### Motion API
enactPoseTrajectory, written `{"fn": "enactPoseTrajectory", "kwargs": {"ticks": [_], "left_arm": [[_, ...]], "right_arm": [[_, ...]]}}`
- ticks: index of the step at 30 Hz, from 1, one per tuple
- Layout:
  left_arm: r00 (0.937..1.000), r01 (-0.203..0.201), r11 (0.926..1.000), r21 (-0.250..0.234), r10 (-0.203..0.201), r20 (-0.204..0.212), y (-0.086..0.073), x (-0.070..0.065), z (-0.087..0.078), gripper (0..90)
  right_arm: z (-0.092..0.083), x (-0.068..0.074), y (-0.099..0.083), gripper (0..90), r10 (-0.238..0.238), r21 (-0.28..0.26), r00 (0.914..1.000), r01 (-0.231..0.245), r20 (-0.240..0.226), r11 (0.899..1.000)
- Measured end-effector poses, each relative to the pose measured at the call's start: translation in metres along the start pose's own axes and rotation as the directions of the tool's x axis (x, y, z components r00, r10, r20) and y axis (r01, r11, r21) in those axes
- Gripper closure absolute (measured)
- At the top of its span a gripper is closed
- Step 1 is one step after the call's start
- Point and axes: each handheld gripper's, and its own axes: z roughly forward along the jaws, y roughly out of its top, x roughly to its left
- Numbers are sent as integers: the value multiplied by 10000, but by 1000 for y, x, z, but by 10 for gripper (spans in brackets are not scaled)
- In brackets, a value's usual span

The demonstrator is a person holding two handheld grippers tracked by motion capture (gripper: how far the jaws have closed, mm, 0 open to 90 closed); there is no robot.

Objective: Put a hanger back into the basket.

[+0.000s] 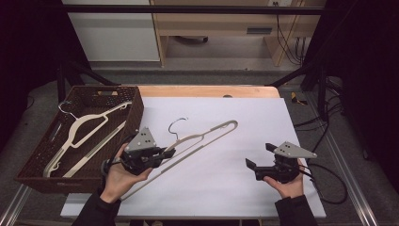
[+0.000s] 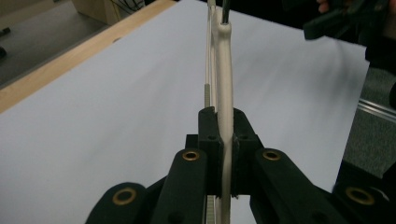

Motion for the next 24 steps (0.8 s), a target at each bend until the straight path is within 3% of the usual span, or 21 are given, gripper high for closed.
{"fn": "enactPoseTrajectory", "kwargs": {"ticks": [5,10,13,18,24], "left_arm": [[9992,-82,9997,-235,72,-402,16,8,-18,859],[9986,43,9990,-441,-66,-523,21,27,-36,859],[9971,59,9986,-534,-99,-749,20,40,-46,859],[9938,427,9966,-703,-496,-995,14,64,-62,859],[9865,686,9932,-939,-815,-1419,6,88,-81,859]], "right_arm": [[-4,-1,-1,61,-84,80,10000,84,2,9999],[-6,-1,-1,60,-11,55,10000,11,50,10000],[-6,-1,-1,61,-4,75,10000,3,71,10000],[-9,-3,-1,62,16,107,9998,-18,221,9999],[-11,-5,-1,60,20,62,9993,-23,373,10000]]}}
